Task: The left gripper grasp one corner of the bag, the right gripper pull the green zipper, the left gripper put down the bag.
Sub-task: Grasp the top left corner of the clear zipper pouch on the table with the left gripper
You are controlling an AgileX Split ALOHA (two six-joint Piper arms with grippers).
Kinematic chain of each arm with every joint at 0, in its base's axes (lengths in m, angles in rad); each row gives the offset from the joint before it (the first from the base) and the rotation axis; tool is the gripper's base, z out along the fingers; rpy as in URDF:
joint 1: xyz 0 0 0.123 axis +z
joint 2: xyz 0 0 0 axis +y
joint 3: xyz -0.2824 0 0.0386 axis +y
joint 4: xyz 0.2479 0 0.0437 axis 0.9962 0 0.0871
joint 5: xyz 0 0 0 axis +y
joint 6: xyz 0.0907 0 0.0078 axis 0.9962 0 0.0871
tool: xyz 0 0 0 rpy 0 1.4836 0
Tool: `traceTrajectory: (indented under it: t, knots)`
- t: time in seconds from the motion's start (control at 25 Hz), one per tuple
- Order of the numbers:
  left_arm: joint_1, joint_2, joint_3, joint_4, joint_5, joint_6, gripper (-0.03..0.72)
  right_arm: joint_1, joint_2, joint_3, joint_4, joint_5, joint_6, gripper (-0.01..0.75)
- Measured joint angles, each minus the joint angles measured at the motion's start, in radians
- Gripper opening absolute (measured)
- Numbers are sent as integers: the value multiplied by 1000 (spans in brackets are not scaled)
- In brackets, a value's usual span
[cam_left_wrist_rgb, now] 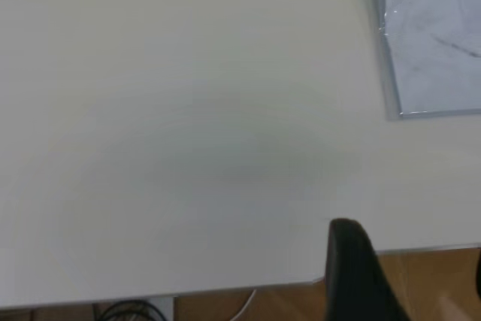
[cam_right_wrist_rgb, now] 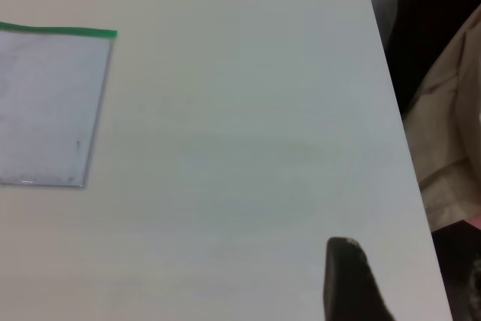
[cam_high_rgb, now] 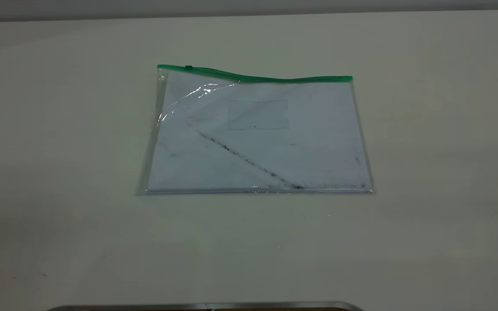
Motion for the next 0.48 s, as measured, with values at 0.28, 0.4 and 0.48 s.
traceTrajectory:
  t: [0.28,0.4,0.48]
  knots:
    - [0,0,0,-1,-2,-3,447,0,0,0,3,-2,-1,413]
    - [0,53,-12,-2,-13,-55,447,0,14,-5,59,-10,-17,413]
    - [0,154,-46,-3,-44,-99,447,0,84,-24,149,-52,-32,413]
